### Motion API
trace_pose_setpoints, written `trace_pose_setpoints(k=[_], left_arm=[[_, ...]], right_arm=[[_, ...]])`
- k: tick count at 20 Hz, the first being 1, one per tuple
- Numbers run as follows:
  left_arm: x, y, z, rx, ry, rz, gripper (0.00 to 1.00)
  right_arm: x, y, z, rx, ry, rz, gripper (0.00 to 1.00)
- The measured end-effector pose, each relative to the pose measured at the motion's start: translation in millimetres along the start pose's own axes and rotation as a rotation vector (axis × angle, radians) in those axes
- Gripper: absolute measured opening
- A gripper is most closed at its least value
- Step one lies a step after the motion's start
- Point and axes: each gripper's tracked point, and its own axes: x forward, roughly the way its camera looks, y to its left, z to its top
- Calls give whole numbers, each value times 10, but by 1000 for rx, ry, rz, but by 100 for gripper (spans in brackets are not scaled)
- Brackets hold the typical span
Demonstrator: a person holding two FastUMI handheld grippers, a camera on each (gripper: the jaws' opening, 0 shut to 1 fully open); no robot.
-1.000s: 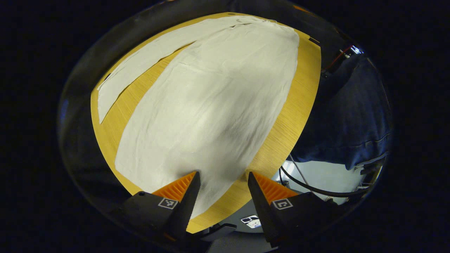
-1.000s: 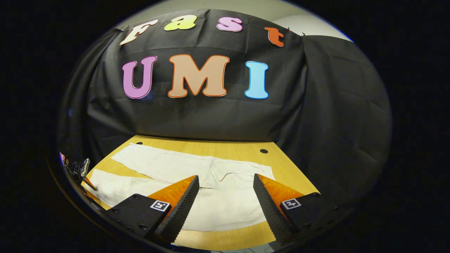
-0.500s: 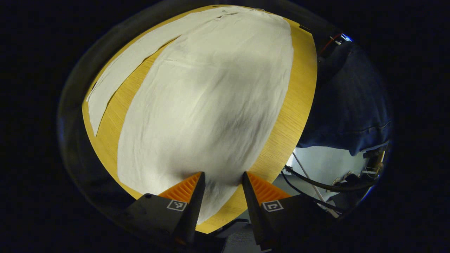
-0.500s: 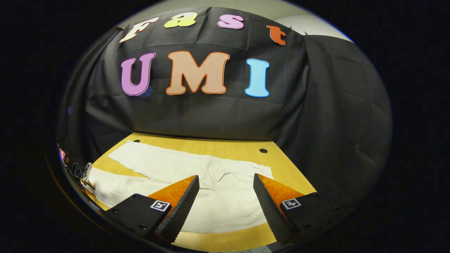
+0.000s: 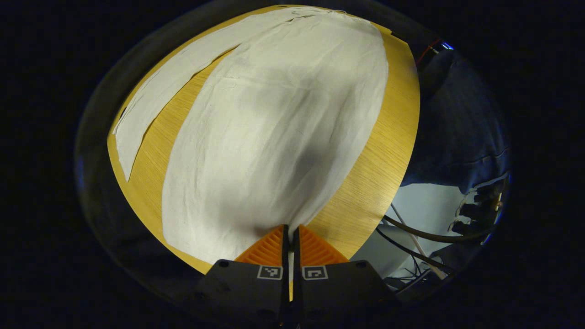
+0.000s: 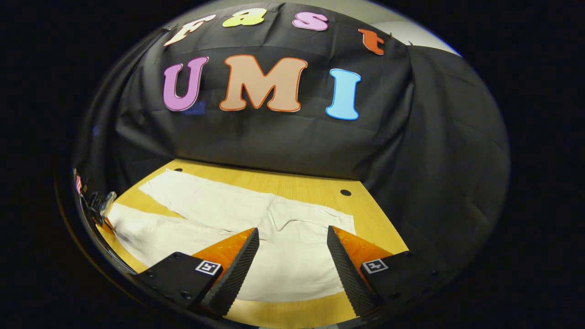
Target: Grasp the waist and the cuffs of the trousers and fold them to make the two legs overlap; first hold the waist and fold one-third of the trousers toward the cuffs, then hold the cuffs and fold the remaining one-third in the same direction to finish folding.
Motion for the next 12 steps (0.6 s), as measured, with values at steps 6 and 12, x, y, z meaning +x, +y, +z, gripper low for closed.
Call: trace_pose_setpoints(k=[6, 12], left_arm=[[-6, 22, -2, -32, 28, -53, 1], [-1, 36, 18, 3, 31, -58, 1]], right_arm=[[154, -96, -730, -246, 175, 119, 98], [253, -127, -1499, -475, 395, 308, 96]])
